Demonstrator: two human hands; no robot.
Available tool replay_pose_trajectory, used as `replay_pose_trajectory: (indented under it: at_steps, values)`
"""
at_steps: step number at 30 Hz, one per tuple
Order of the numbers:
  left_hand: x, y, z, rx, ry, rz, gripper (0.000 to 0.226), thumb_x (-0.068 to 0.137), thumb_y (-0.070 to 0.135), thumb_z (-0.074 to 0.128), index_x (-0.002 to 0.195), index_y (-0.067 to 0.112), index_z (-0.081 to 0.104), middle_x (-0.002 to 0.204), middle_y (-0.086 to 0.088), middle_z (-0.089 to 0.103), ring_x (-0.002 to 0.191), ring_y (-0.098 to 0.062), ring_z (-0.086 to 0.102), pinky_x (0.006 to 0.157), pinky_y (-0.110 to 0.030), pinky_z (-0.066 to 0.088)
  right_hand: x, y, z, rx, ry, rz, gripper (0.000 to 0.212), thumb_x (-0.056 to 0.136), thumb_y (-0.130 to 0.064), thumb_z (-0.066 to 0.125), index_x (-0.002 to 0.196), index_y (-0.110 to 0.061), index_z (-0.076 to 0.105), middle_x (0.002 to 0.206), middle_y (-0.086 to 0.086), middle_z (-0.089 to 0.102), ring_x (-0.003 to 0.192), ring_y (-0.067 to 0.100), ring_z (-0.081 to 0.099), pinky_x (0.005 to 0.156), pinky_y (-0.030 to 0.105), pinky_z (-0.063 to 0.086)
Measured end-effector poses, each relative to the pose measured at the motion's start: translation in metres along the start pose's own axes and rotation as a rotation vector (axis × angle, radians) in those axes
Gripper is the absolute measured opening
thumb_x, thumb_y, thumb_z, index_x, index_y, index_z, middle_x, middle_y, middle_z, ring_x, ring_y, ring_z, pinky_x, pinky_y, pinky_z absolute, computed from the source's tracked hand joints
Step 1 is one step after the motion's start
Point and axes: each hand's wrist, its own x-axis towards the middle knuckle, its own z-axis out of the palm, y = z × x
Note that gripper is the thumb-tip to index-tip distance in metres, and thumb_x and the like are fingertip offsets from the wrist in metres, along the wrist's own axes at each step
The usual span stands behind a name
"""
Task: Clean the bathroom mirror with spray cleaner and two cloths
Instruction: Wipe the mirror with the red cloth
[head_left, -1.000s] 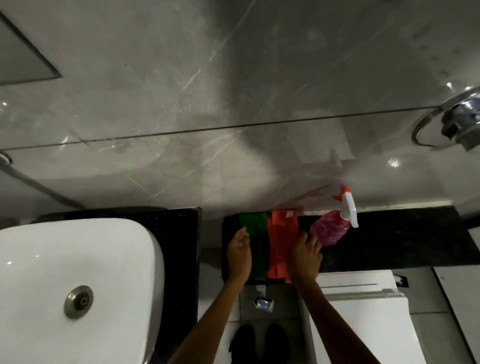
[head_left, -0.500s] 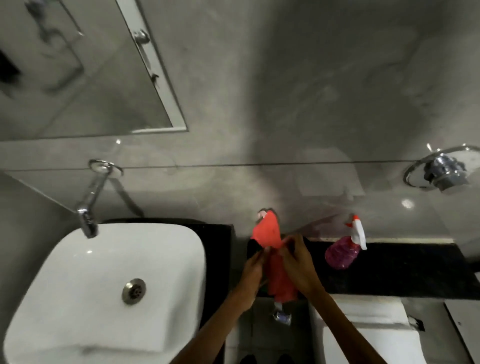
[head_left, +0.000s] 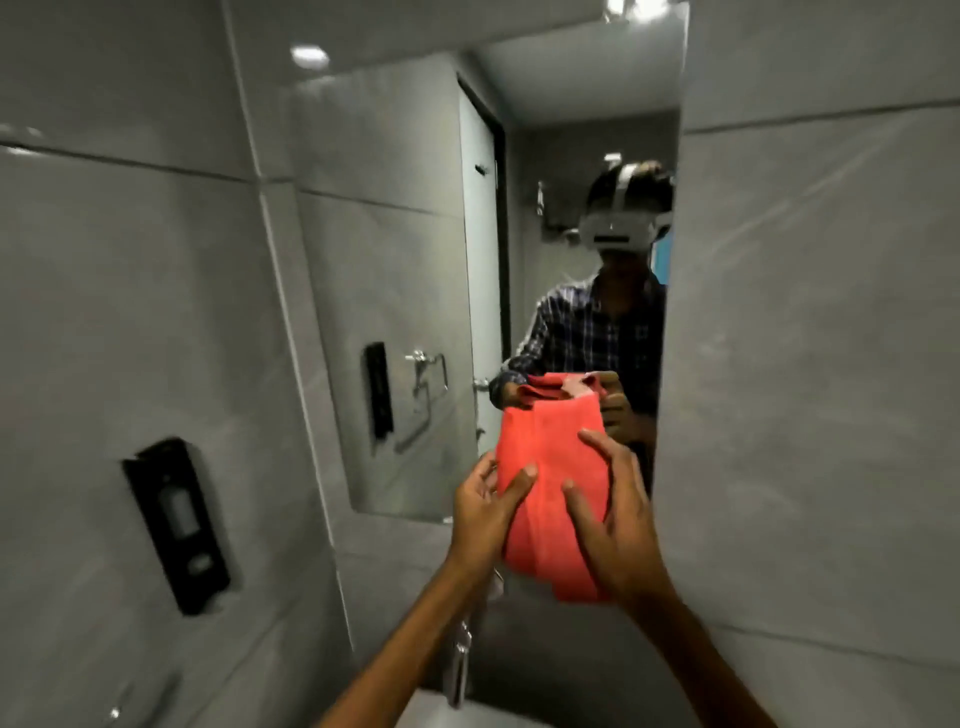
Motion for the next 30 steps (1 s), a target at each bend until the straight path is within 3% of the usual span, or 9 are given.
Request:
replay_pose_trajectory:
  at_steps: [2,6,9,12,14,18,23,27,30]
  values:
    - [0.029,0.031,-0.008,0.05,-0.07,0.139,0.032,0.094,0.001,0.067,0.125,0.012,0.066,0.122,-0.011,0.075,0.109,-0.019,0.074,0.09,-0.025,0.062,0.03,-0.015,0.017,-0.115,0.088,-0.139,0.051,0.101,-0.021,0.058,0.151,-0.022,0.046,0.148,0.009,0.04,0.123,-0.003,0.045,0.111,0.003,0.032]
    - [0.067,0.079,-0.015,0.187,-0.215,0.353,0.055,0.096,0.001,0.066,0.143,0.024,0.051,0.116,0.012,0.071,0.095,0.012,0.07,0.081,-0.015,0.06,0.076,-0.034,0.04,-0.29,0.259,-0.275,0.053,0.108,-0.025,0.05,0.16,-0.028,0.037,0.165,0.005,0.026,0.131,0.011,0.049,0.11,0.025,0.045]
    - [0.093,0.099,-0.03,0.23,-0.156,0.477,0.054,0.095,0.013,0.071,0.146,0.023,0.056,0.128,-0.002,0.069,0.107,-0.001,0.066,0.086,-0.016,0.058,0.102,-0.025,0.043,-0.353,0.343,-0.212,0.06,0.107,-0.017,0.051,0.162,-0.03,0.03,0.155,-0.032,0.042,0.133,-0.015,0.048,0.107,0.014,0.05]
    - [0.121,0.093,-0.069,0.499,0.113,0.666,0.052,0.1,0.044,0.056,0.149,0.027,0.053,0.147,-0.004,0.056,0.131,-0.008,0.051,0.103,-0.016,0.044,0.115,-0.011,0.04,-0.699,0.377,-0.175,0.077,0.093,-0.011,0.063,0.162,-0.004,0.031,0.169,0.024,0.027,0.155,0.04,0.028,0.121,0.061,0.035]
    - [0.142,0.077,-0.105,0.731,0.248,0.759,0.061,0.103,0.056,0.034,0.159,0.032,0.033,0.165,-0.004,0.038,0.149,-0.012,0.032,0.119,-0.033,0.031,0.118,0.002,0.044,-0.853,0.361,-0.211,0.069,0.097,-0.019,0.054,0.159,0.004,0.033,0.167,0.034,0.023,0.157,0.047,0.017,0.118,0.068,0.032]
    - [0.194,0.054,-0.166,1.111,0.307,0.868,0.074,0.107,0.056,0.015,0.166,0.012,0.009,0.176,-0.009,0.007,0.164,-0.024,0.007,0.132,-0.049,0.011,0.128,0.022,0.061,-0.887,0.342,-0.286,0.063,0.113,-0.036,0.02,0.154,0.007,0.04,0.164,0.033,0.031,0.159,0.044,0.019,0.123,0.067,0.028]
    - [0.223,0.042,-0.181,1.274,0.339,0.851,0.082,0.104,0.059,0.017,0.165,0.005,0.004,0.176,-0.013,0.0,0.164,-0.029,0.002,0.133,-0.049,0.004,0.147,0.019,0.093,-0.989,0.501,-0.136,0.077,0.108,-0.047,0.03,0.167,-0.009,-0.002,0.175,0.02,0.003,0.163,0.038,0.004,0.132,0.055,0.008]
    - [0.232,0.038,-0.184,1.229,0.391,0.832,0.08,0.104,0.054,0.02,0.165,0.006,0.003,0.176,-0.012,-0.001,0.164,-0.028,0.0,0.133,-0.047,-0.002,0.181,-0.025,0.156,-0.847,0.716,-0.013,0.081,0.107,-0.058,0.032,0.168,-0.016,-0.002,0.175,0.02,0.005,0.162,0.041,0.005,0.131,0.059,0.011]
    - [0.234,0.035,-0.184,1.213,0.411,0.904,0.071,0.106,0.047,0.011,0.165,0.009,0.003,0.176,-0.011,0.0,0.164,-0.027,0.001,0.133,-0.049,0.003,0.192,-0.041,0.21,-0.902,0.476,-0.381,0.076,0.107,-0.055,0.032,0.168,-0.018,0.007,0.176,0.017,0.0,0.163,0.039,-0.002,0.131,0.057,-0.004]
